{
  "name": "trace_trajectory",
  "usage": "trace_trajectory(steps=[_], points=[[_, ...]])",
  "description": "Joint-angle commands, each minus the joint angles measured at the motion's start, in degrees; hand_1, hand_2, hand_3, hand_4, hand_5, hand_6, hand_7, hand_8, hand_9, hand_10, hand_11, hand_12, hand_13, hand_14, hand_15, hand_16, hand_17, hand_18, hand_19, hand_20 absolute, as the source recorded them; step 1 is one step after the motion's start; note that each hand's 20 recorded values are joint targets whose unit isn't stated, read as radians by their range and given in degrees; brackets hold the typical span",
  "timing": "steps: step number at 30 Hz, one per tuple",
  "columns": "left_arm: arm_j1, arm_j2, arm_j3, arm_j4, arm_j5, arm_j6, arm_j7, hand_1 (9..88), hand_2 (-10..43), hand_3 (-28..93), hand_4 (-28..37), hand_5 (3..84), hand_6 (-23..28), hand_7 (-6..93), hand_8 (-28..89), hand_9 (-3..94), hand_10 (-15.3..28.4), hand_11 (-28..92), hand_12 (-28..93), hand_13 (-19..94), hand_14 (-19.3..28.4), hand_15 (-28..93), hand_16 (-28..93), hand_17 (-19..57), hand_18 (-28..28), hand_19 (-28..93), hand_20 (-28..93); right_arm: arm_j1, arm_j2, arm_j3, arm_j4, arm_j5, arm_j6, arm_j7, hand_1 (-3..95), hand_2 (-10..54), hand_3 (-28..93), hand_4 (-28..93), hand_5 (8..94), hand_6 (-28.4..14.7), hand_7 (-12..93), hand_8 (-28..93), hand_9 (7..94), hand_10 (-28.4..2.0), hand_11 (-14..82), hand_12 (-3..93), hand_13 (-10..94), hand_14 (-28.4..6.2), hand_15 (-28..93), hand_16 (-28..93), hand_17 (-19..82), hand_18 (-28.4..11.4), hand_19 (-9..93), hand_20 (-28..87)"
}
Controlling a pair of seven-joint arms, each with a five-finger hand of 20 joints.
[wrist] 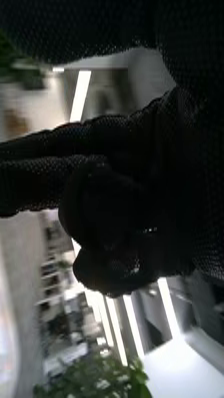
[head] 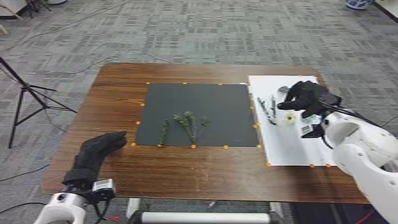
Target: Arrange flowers
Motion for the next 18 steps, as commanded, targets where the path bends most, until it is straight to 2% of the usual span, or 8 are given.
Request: trace_trajectory(steps=[1, 4, 11, 18], points=[[0.43, -0.74, 0.38, -0.04, 0.68, -1.22, -1.38, 21.6, 2.4, 68, -27.4, 49.5, 3.9, 16.0, -7, 47.9, 14.1, 21, 15, 38, 16.9, 17, 4, 2.8, 12.5, 12, 15, 15.68, -0.53, -12.36, 5.7, -3.45, -10.91, 3.71, 27.4, -9.5, 62, -14, 71.8, -3.2, 23, -6, 84.0, -12.6, 30.1, 26.1, 89, -3.9, 59, 34, 60, -15.9, 93, 59], [0.41, -0.75, 0.57, -0.05, 0.72, -1.28, -1.48, 21.6, 2.5, 68, -27.4, 49.5, 3.9, 15.9, -7, 47.9, 14.2, 21, 15, 38, 16.9, 17, 4, 2.8, 12.5, 12, 15, 18.65, -1.35, -15.44, 7.62, -5.38, -13.4, 3.75, 25.6, -9.5, 60, -13, 72.5, -3.8, 22, -5, 84.2, -12.7, 30.1, 26.1, 89, -3.9, 59, 35, 61, -15.8, 93, 59], [1.07, -1.16, 0.5, -0.31, 0.86, -1.39, -1.77, 21.7, 2.5, 68, -27.2, 49.5, 4.0, 15.8, -7, 47.9, 14.2, 21, 15, 38, 17.0, 17, 4, 2.8, 12.5, 12, 15, 22.96, -4.39, -19.78, 12.34, -8.28, -15.21, 4.44, 20.5, -9.5, 57, -12, 74.9, -4.8, 22, -4, 85.2, -13.5, 30.2, 26.1, 90, -4.2, 59, 35, 61, -15.9, 93, 59], [1.32, -1.21, 0.07, -0.49, 0.74, -1.69, -1.56, 21.7, 2.6, 68, -27.2, 49.4, 3.9, 15.9, -7, 47.9, 14.2, 21, 15, 37, 16.9, 17, 4, 2.8, 12.4, 12, 15, 24.32, -7.71, -23.48, 14.89, -11.68, -17.39, 5.9, 21.2, -9.5, 57, -11, 76.1, -4.7, 22, -4, 85.9, -14.4, 29.8, 26.2, 90, -4.2, 58, 36, 62, -16.0, 93, 60]])
